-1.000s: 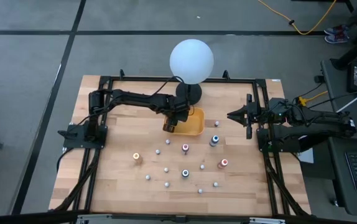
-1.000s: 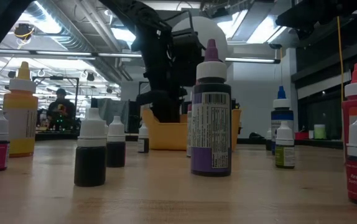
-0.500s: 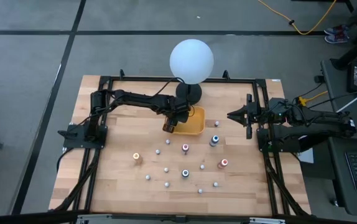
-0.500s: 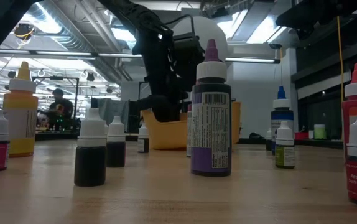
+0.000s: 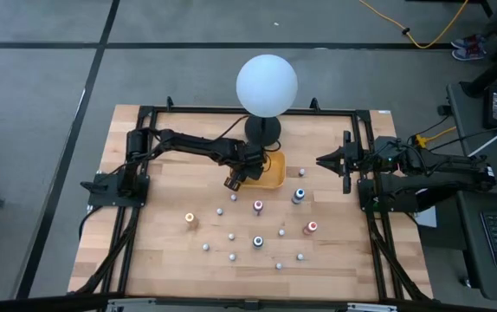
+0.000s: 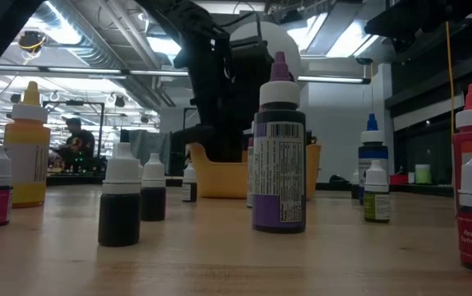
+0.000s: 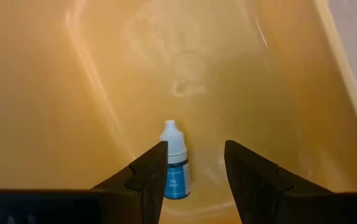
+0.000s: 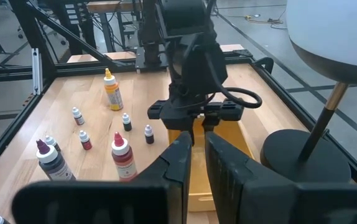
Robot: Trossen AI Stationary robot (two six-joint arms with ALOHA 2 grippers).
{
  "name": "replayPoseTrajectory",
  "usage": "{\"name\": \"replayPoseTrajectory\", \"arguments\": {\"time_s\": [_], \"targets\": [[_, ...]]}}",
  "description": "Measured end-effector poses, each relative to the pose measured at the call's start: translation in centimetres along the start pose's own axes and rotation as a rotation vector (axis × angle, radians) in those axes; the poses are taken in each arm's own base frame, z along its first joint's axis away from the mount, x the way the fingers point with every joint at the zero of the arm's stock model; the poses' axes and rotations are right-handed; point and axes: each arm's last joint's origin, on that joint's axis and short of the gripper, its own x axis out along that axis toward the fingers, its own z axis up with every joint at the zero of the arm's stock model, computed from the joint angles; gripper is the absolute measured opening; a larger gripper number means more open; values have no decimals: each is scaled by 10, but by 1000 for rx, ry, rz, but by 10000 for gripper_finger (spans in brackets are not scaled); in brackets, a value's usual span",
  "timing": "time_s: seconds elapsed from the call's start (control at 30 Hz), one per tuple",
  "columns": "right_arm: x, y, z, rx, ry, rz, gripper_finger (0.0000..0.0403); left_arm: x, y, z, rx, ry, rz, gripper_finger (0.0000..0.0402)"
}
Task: Pick & Place food coloring
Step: Put the left small light blue food coloring bottle into the yellow bin
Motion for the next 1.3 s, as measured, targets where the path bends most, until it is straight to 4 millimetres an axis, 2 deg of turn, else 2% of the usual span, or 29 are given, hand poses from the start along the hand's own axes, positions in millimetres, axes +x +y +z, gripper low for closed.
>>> {"name": "replayPoseTrajectory", "arguments": {"time_s": [0.53,0.87,1.07,1.3], "targets": [[0,0,0,0,0,0,52,0,4,-1,64,8,32,155],[0,0,0,-1,0,-2,52,1,10,-3,8,-11,47,155],[0,0,0,-2,-1,-2,52,21,6,-3,-17,6,10,155],[0,0,-1,26,8,-2,52,23,2,1,-8,29,57,155]]}}
